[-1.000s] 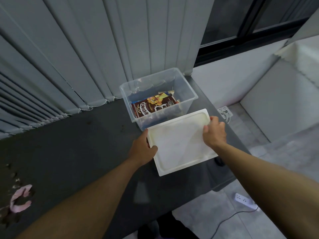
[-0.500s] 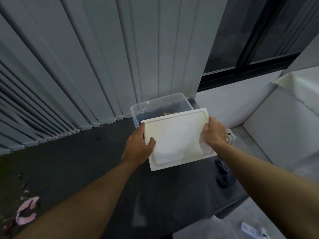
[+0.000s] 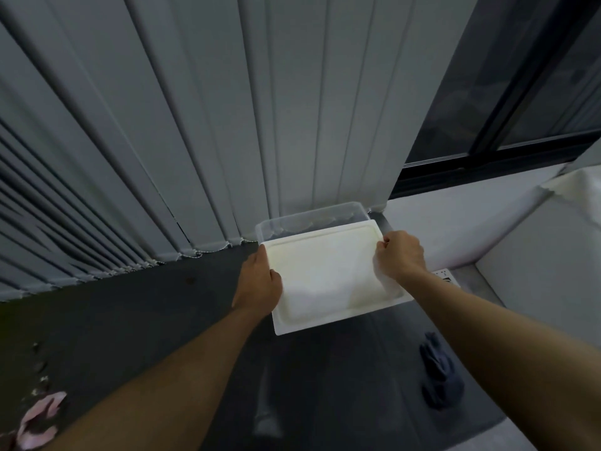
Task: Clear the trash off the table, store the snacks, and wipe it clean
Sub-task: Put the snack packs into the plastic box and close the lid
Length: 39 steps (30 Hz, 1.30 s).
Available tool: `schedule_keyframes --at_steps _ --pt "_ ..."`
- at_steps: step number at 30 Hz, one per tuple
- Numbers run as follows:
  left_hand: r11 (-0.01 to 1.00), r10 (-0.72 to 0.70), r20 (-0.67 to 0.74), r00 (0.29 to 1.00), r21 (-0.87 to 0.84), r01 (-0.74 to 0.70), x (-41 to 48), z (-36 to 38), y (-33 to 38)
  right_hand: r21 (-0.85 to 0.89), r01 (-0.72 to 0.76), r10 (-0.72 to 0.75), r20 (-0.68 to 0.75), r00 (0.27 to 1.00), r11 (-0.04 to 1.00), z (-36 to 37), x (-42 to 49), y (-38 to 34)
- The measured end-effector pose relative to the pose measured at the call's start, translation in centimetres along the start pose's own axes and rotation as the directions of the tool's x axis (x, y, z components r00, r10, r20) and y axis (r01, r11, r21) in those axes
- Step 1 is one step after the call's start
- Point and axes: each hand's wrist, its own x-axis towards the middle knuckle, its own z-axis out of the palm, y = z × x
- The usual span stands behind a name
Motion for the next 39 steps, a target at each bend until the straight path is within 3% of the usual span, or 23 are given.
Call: schedule_keyframes --at_steps 4,18,27,32,35,39 --pt "0.999 -0.051 -0.037 0.998 -0.007 0.050 1.7 0.7 0.0 -0.103 0.023 -0.025 -0.019 1.000 0.994 0.3 1.4 -0.8" --pt "0.999 -0.025 -0.158 0.987 -0.041 0.019 6.3 1.4 0.7 -0.009 0.144 -0.144 -0.061 0.988 0.990 2.8 6.7 -2.4" --pt "0.996 -0.017 -0.148 0.989 0.082 0.029 7.5 2.0 0.7 0.040 0.137 -0.134 -0.059 0.989 0.990 3.6 7.7 -2.6" --pt "0.969 0.067 -0.122 0.990 0.243 -0.036 8.6 2.0 0.8 -0.199 0.358 -0.370 -0.024 0.929 0.912 4.4 7.3 -3.5" --pt "0.936 0.142 -0.039 0.989 0.330 -0.121 8.8 2.5 1.0 -0.308 0.386 -0.392 0.048 0.919 0.869 5.5 6.6 -3.9" --pt "0.883 0.151 -0.007 0.989 0.450 -0.131 8.8 3.3 1.2 -0.368 0.374 -0.384 0.048 0.922 0.852 6.0 6.4 -3.8"
